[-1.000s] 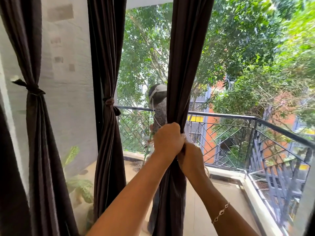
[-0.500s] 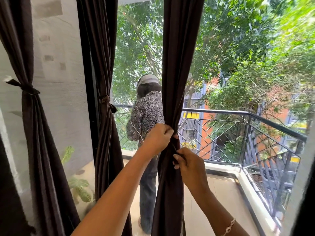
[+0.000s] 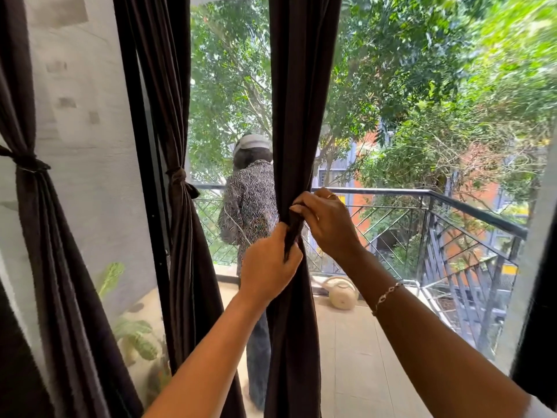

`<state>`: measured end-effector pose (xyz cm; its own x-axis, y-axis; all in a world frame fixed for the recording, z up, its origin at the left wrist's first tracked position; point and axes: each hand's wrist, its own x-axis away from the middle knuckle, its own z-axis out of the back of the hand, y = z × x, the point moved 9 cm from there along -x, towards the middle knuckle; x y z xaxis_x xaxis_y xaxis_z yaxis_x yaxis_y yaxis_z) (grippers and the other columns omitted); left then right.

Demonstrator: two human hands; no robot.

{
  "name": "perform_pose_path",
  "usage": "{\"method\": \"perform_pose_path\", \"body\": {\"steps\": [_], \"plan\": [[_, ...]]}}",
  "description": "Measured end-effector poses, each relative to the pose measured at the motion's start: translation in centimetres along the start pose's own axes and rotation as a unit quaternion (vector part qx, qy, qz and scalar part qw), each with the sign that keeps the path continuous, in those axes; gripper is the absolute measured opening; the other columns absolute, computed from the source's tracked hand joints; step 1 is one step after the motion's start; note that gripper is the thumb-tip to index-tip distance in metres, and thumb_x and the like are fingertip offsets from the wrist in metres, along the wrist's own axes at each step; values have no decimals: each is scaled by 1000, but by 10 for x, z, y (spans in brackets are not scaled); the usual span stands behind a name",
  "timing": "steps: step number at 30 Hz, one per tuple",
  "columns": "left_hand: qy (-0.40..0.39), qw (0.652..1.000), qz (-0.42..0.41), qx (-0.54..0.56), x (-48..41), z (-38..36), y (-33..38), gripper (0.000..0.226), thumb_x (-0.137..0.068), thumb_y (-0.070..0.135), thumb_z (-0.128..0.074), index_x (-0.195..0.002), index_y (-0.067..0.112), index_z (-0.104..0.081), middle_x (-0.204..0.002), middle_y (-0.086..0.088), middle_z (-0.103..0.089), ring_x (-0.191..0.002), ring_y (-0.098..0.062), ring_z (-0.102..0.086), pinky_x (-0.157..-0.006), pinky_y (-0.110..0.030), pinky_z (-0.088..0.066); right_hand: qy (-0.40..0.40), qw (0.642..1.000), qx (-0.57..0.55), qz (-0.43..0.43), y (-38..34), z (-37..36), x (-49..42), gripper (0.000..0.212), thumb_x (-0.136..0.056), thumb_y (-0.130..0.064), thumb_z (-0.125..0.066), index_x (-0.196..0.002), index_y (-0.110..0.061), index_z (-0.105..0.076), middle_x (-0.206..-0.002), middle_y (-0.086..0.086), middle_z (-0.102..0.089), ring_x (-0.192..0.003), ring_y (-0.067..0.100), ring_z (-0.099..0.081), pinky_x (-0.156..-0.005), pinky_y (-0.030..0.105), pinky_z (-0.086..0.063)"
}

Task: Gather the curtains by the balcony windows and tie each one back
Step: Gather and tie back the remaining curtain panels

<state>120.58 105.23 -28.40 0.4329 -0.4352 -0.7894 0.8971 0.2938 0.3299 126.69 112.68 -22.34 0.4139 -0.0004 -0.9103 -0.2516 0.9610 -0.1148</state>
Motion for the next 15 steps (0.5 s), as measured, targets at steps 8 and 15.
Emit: {"method": "perform_pose_path", "body": {"steps": [8,15], "plan": [[167,974,-85,-131,9,25,18,49,-70,17,-79,-100,11,-41,-40,0,-50,-28,-18,-48,-30,-18,-32,-6,998,9,-69,17,-15,-11,29,-78,-38,-69,-74,-10,-67,-64,7,-64,-72,21,-52,-63,29,-38],[189,942,-177,-215,12,21,26,41,-62,14,-85,-94,10,-59,-44,3,-49,-33,-15,-47,-32,-20,-30,-21,996,5,-91,25,-22,-22,39,-87,-41,-57,-65,-10,-61,-53,0,-56,-59,20,-54,-55,25,-33]]}}
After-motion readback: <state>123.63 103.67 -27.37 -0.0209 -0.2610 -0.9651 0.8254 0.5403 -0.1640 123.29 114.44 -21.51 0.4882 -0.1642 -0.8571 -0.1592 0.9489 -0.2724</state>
